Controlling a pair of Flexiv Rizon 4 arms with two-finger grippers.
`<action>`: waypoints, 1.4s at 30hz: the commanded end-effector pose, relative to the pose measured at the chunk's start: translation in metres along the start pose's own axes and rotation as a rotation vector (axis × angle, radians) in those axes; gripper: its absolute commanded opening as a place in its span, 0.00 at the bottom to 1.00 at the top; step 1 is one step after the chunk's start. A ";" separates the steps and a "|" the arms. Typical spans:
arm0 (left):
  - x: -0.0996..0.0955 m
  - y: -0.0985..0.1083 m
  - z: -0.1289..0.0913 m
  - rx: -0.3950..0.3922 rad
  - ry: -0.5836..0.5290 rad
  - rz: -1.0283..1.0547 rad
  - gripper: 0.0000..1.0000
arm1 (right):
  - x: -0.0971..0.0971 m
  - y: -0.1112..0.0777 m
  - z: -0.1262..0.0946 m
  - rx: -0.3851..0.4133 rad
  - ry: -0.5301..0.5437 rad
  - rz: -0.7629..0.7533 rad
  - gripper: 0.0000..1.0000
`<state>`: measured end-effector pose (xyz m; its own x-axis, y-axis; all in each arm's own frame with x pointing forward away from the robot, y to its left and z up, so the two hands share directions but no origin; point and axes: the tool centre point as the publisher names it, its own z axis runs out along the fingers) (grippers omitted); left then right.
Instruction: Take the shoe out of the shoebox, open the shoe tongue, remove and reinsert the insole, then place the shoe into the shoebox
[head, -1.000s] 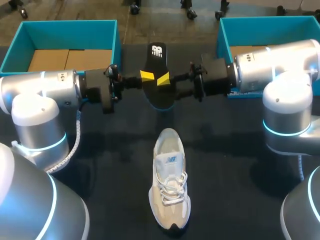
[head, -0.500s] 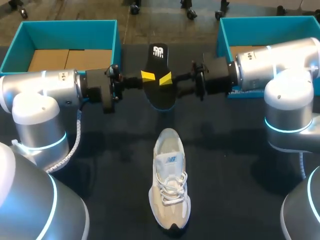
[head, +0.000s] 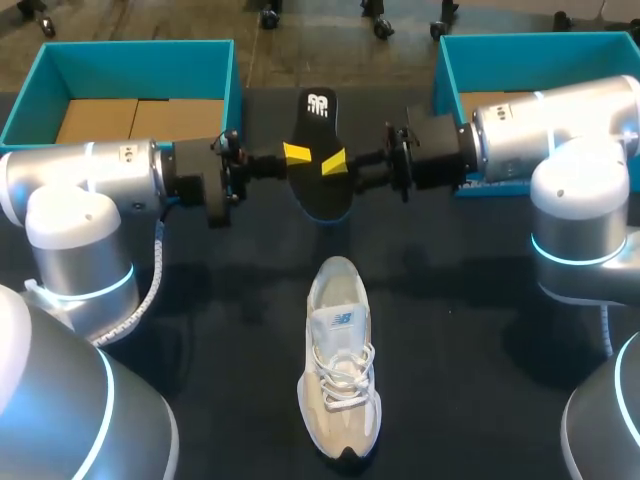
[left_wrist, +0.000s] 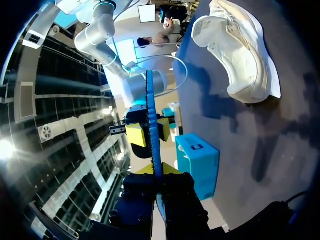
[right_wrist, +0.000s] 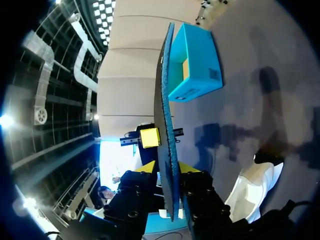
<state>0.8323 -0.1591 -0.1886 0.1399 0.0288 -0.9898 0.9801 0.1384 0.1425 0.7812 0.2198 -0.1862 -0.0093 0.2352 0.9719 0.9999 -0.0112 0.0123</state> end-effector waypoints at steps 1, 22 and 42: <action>0.001 -0.001 0.003 0.000 0.004 0.000 0.00 | 0.000 0.000 0.001 0.000 0.001 -0.002 0.22; -0.005 -0.001 -0.007 0.104 0.000 -0.108 1.00 | -0.004 -0.002 -0.002 0.003 0.008 -0.052 0.00; 0.011 -0.015 -0.038 0.247 0.428 -0.178 1.00 | -0.010 -0.003 -0.019 0.035 -0.093 -0.349 0.00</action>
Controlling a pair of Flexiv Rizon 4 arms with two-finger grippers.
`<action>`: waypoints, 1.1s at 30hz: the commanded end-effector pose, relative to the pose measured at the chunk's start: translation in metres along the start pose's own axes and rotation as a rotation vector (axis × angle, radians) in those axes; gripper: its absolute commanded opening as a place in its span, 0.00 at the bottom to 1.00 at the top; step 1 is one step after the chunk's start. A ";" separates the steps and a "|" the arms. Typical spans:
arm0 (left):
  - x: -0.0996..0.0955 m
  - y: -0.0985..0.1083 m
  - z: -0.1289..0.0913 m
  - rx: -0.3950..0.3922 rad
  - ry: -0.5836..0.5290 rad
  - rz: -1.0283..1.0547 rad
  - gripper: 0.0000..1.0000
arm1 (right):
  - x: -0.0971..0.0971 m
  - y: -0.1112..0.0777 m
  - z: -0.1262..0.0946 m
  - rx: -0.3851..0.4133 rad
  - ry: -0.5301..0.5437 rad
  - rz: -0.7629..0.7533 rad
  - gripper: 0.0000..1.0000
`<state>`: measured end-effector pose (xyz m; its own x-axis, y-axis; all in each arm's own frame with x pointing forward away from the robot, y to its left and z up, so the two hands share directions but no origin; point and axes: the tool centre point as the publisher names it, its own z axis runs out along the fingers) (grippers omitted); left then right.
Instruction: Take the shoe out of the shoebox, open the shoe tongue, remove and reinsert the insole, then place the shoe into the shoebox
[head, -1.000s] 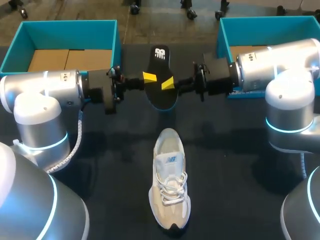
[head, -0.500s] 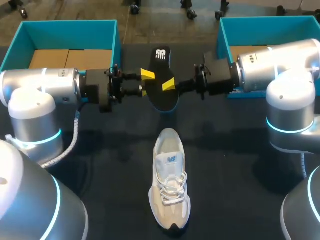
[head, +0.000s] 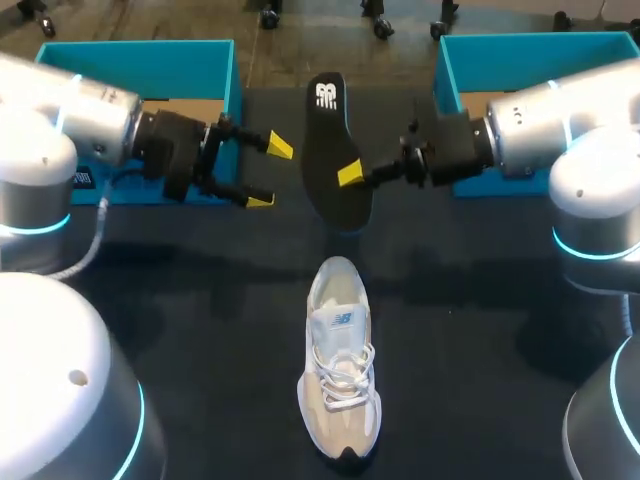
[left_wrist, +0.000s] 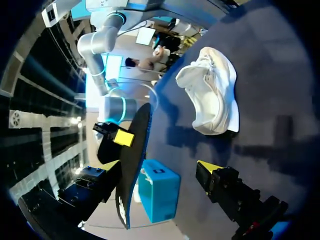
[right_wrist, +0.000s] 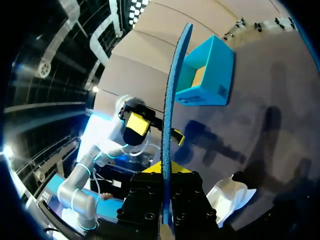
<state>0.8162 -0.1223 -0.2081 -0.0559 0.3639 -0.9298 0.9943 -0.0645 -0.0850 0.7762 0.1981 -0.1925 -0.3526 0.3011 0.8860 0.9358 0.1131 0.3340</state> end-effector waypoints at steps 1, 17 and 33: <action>-0.006 -0.003 -0.001 -0.006 0.078 -0.002 1.00 | 0.001 0.002 0.001 0.006 -0.005 0.002 0.00; 0.009 -0.030 -0.013 -0.005 0.143 -0.155 1.00 | 0.002 -0.007 0.002 0.005 0.020 -0.093 0.00; 0.031 -0.065 -0.035 -0.067 0.472 -0.512 1.00 | -0.015 -0.026 -0.009 0.008 0.071 -0.281 0.00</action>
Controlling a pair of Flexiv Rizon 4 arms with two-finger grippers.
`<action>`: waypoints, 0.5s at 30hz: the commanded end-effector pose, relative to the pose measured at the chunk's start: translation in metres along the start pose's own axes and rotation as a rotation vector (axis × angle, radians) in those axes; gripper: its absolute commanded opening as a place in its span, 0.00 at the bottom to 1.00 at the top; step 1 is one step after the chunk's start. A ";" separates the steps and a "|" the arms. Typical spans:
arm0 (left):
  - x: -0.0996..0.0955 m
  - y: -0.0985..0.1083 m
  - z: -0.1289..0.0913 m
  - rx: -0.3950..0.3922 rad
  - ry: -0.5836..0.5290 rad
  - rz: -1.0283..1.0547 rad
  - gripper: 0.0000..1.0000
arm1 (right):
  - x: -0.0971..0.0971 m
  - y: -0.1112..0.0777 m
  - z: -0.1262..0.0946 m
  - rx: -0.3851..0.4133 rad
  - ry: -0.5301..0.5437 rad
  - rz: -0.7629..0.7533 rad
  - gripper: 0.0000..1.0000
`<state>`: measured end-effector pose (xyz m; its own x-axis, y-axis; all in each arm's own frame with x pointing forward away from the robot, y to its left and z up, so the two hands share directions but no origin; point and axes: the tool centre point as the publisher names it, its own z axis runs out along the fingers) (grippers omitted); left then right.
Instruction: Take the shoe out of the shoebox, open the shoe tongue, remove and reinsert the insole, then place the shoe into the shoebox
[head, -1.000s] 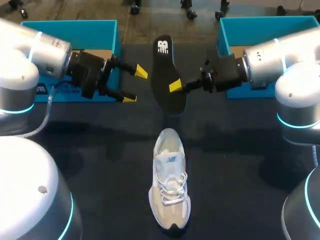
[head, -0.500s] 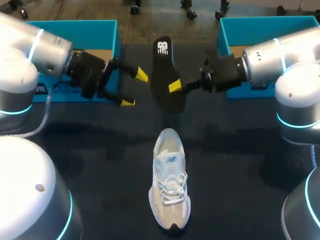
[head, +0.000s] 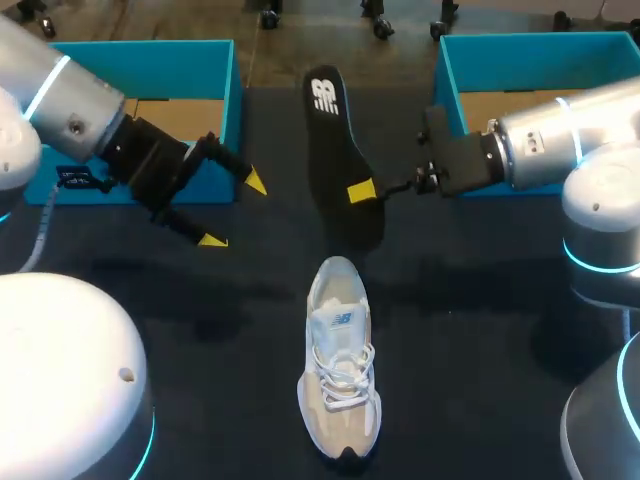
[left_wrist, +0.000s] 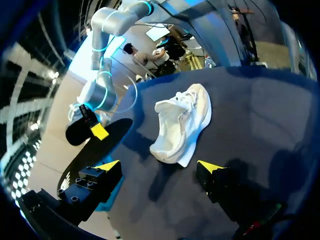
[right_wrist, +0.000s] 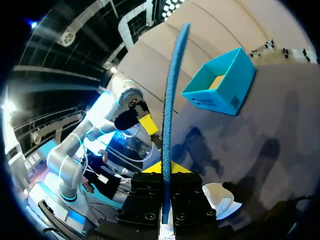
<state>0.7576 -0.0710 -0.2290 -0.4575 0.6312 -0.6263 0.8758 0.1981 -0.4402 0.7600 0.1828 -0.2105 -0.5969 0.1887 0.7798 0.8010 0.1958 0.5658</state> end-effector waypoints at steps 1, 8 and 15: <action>-0.007 -0.009 -0.003 -0.055 0.115 -0.056 1.00 | 0.001 -0.003 0.000 -0.006 -0.001 0.000 0.00; -0.001 -0.020 0.012 -0.054 0.144 -0.319 1.00 | -0.006 -0.005 0.007 -0.044 -0.049 -0.053 0.00; 0.013 -0.022 0.022 -0.208 0.181 -0.611 1.00 | -0.024 -0.009 0.011 -0.128 0.038 -0.125 0.00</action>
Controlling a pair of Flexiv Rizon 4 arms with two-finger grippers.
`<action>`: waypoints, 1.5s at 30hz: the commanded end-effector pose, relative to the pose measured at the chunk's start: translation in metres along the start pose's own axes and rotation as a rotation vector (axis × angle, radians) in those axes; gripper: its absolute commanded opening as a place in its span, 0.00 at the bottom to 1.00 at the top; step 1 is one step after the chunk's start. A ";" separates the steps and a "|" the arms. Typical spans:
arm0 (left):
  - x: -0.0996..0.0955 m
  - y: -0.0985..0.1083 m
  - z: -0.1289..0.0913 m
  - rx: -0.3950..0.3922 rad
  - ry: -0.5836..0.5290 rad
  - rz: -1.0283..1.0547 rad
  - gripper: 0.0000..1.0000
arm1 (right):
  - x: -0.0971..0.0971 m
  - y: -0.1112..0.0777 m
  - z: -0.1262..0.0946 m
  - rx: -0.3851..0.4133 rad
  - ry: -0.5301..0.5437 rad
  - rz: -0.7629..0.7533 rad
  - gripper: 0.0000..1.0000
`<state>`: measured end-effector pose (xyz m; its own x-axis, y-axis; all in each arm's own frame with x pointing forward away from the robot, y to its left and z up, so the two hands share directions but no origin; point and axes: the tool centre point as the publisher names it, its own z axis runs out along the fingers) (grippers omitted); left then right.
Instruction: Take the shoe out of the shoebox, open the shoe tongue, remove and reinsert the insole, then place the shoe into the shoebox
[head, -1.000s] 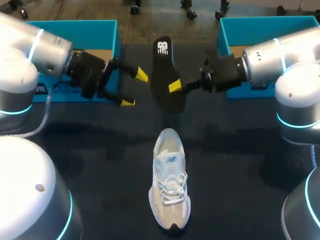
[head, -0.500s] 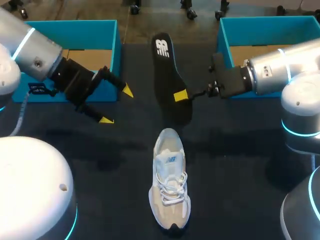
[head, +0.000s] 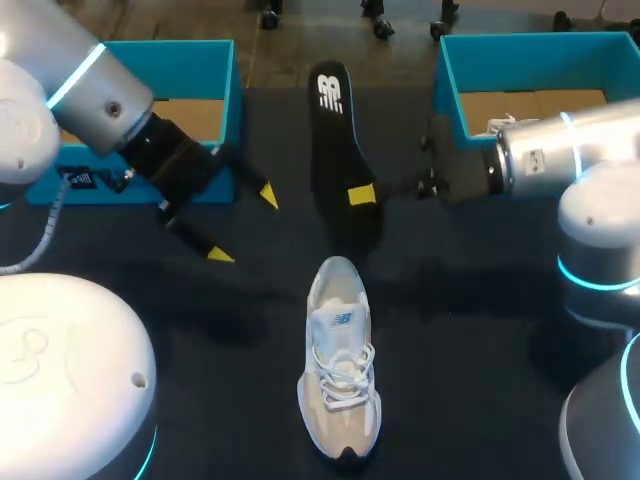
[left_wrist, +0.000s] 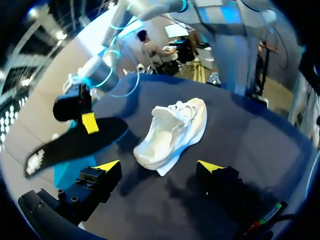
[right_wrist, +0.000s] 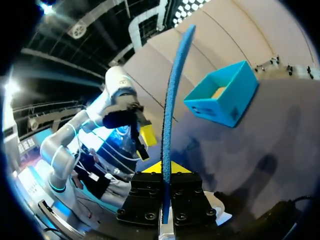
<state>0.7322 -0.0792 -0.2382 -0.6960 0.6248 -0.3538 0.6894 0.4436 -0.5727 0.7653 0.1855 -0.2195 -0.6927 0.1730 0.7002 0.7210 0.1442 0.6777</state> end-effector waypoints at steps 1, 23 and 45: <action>0.000 -0.003 0.006 -0.143 0.019 -0.288 1.00 | -0.013 -0.011 0.005 -0.054 0.040 0.003 0.00; 0.019 0.007 0.041 -0.335 0.095 -0.552 1.00 | -0.025 -0.031 0.028 -0.159 -0.030 -0.064 0.00; 0.035 0.007 0.080 -0.280 0.097 -0.622 1.00 | -0.032 -0.052 0.037 -0.200 -0.018 -0.084 0.00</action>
<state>0.6936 -0.1056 -0.3131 -0.9681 0.2456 0.0493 0.2012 0.8795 -0.4313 0.7548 0.2058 -0.2837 -0.7483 0.1804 0.6383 0.6460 -0.0203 0.7631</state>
